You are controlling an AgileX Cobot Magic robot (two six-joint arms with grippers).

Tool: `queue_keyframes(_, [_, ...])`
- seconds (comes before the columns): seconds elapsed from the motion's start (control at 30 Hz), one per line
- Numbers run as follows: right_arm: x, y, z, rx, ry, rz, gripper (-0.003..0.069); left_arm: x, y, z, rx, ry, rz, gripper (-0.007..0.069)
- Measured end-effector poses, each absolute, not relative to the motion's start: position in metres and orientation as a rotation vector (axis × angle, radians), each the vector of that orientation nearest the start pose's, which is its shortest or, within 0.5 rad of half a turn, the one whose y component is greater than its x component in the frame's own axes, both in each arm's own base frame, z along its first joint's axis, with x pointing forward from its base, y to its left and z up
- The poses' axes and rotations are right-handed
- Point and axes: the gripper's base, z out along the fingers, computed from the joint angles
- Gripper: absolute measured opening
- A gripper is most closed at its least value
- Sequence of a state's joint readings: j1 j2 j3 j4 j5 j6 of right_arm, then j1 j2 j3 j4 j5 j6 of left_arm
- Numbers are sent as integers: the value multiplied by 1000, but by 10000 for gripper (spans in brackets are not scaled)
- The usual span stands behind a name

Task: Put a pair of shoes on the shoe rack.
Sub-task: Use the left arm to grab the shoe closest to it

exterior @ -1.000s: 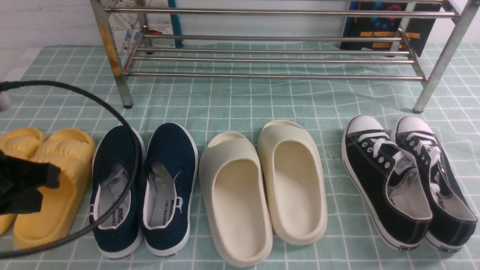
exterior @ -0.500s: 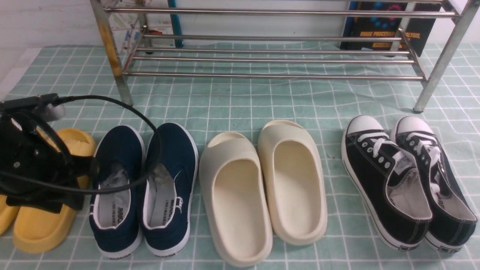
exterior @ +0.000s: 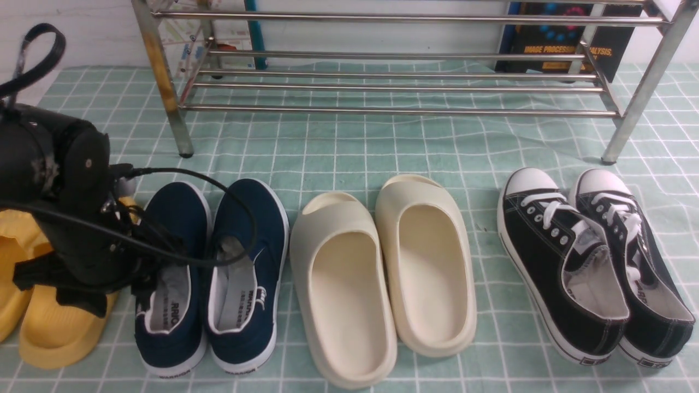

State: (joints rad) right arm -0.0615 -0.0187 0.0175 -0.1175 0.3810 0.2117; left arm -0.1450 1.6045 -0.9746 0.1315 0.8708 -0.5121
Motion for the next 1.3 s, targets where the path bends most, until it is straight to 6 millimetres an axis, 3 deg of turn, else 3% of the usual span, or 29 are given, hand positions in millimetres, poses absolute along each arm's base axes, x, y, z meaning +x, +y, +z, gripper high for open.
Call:
queue_keyframes(0.17, [52, -7, 174, 182, 1852, -12, 246, 292, -38, 193, -426, 2955, 10, 305])
queue_keyframes(0.37, [52, -7, 174, 182, 1852, -12, 246, 292, -43, 195, -386, 2990, -53, 239])
queue_keyframes(0.67, [52, -7, 174, 182, 1852, -12, 246, 287, -42, 222, -334, 2965, -62, 280])
queue_keyframes(0.83, [52, -7, 174, 182, 1852, -12, 246, 288, -40, 217, -319, 2994, -23, 295])
queue_keyframes(1.0, [52, -7, 174, 182, 1852, -12, 246, 290, -40, 200, -317, 3078, 29, 293])
queue_keyframes(1.13, [52, -7, 174, 182, 1852, -12, 246, 293, -39, 189, -308, 3110, 59, 244])
queue_keyframes(1.3, [52, -7, 174, 182, 1852, -12, 246, 293, -37, 194, -271, 3082, 88, 81])
